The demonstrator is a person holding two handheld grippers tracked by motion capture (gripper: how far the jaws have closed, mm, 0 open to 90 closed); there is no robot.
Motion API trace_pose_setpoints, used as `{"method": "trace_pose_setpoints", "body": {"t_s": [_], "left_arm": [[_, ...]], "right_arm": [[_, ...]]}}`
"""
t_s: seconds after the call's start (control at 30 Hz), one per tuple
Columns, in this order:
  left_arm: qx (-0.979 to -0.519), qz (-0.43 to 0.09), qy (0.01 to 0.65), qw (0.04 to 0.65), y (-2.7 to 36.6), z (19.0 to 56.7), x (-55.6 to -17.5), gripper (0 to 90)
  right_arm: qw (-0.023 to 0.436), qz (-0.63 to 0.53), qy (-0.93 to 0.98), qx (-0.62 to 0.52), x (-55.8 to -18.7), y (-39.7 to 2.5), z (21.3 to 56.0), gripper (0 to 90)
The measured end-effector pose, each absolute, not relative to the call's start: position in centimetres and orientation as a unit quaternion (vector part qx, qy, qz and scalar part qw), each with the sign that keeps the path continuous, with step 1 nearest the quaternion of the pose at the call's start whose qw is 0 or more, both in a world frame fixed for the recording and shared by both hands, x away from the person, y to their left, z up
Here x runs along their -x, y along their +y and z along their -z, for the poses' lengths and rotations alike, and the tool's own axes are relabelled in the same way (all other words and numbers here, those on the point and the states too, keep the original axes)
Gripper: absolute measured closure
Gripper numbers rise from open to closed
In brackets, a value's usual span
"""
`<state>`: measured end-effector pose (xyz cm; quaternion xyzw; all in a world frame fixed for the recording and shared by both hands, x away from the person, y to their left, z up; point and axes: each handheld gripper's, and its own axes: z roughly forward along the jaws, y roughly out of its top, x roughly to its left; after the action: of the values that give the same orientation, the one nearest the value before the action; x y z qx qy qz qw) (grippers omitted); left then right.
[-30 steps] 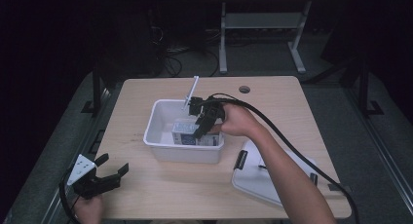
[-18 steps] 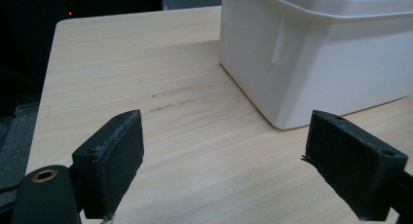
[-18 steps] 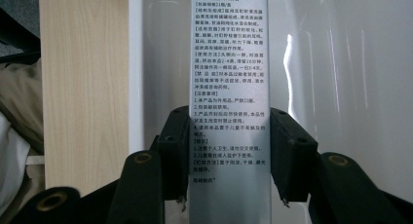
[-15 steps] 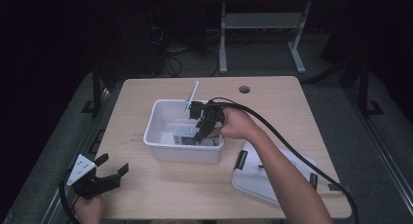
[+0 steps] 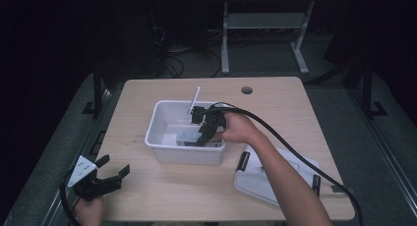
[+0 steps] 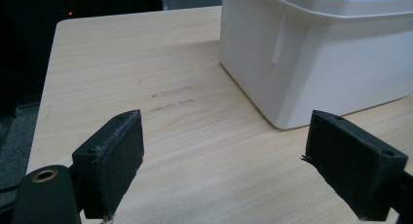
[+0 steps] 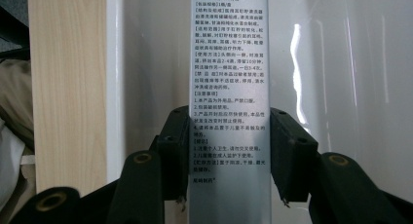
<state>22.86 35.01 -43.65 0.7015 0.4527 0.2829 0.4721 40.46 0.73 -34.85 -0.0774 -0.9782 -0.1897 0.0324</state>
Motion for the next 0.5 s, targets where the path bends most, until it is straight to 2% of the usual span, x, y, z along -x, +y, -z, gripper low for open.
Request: {"method": "trace_pose_setpoints", "body": {"t_s": [0.5], "left_arm": [[-0.701,-0.284,0.452,0.472,35.03,43.64,-22.84,13.3]], "right_arm": [[0.036,0.174,-0.981,0.077,-40.5,0.97,35.61,54.4]]}}
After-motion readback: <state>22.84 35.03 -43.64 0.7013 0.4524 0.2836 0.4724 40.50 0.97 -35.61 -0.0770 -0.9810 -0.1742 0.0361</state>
